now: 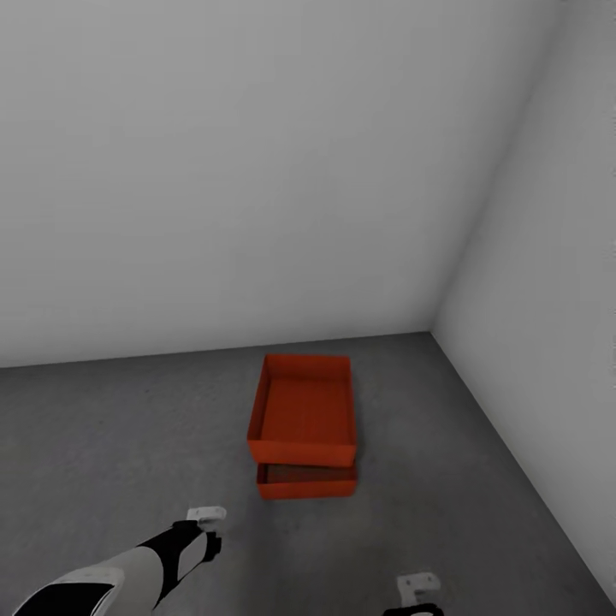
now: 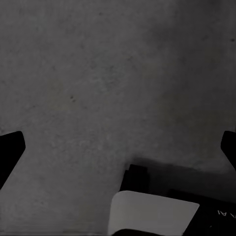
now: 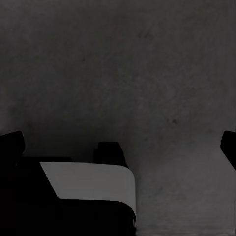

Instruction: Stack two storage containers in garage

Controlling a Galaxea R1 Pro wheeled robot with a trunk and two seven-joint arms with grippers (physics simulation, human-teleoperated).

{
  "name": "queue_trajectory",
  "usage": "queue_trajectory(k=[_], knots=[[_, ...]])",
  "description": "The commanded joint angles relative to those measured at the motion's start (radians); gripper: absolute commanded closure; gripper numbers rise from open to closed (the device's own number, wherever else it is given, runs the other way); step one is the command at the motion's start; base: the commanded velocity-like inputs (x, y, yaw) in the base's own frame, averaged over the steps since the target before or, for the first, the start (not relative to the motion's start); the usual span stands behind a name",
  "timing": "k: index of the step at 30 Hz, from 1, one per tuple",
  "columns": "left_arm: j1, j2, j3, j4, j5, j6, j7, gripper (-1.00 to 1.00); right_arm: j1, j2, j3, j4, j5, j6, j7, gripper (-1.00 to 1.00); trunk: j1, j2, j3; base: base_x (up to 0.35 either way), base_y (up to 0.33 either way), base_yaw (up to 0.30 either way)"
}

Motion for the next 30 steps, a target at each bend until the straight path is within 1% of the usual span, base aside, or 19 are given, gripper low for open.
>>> queue_trajectory(k=[1, 3, 5, 8, 13, 18, 21, 26, 30], knots=[[0.006, 0.000, -0.002, -0.001, 0.017, 0.002, 0.004, -1.00, 0.008, 0.000, 0.009, 0.005, -0.008, 0.004, -0.005, -1.00, -0.001, -0.001, -0.001, -0.306, 0.000, 0.000], [0.012, 0.001, -0.002, -0.001, 0.032, 0.001, 0.004, -1.00, 0.015, 0.000, 0.009, 0.019, -0.008, 0.004, -0.004, -1.00, -0.001, -0.001, -0.001, -0.322, 0.000, 0.000], [0.021, 0.004, -0.002, -0.001, 0.057, -0.001, 0.003, -1.00, 0.019, 0.000, 0.009, 0.042, -0.009, 0.004, -0.004, -1.00, -0.001, -0.001, -0.001, -0.334, 0.000, 0.000], [0.039, 0.005, -0.002, -0.001, 0.073, -0.002, 0.003, -1.00, 0.023, 0.000, 0.009, 0.059, -0.009, 0.004, -0.003, -1.00, -0.001, -0.001, -0.001, -0.339, 0.000, 0.000], [0.067, 0.006, -0.002, -0.001, 0.080, -0.006, 0.002, -1.00, 0.049, -0.001, 0.009, 0.066, -0.008, -0.003, -0.003, -1.00, -0.001, -0.001, -0.001, -0.330, 0.000, 0.000], [0.073, 0.005, -0.002, -0.001, 0.077, -0.010, 0.000, -1.00, 0.058, -0.001, 0.009, 0.067, -0.008, -0.007, -0.003, -1.00, -0.001, -0.001, 0.000, -0.093, 0.000, 0.000], [0.076, 0.004, -0.002, -0.001, 0.080, -0.034, -0.001, -1.00, 0.059, -0.001, 0.008, 0.067, -0.009, -0.018, -0.004, -1.00, -0.001, -0.001, 0.003, -0.009, 0.000, 0.000], [0.099, 0.003, -0.003, -0.001, 0.080, -0.094, -0.001, -1.00, 0.061, -0.001, 0.008, 0.067, -0.010, -0.041, -0.005, -1.00, -0.001, -0.001, 0.010, -0.001, 0.000, 0.000], [0.106, 0.003, -0.003, -0.001, 0.080, -0.112, -0.001, -1.00, 0.070, 0.000, 0.009, 0.067, -0.009, -0.044, -0.005, -1.00, -0.001, -0.001, 0.016, 0.000, 0.000, 0.000]])
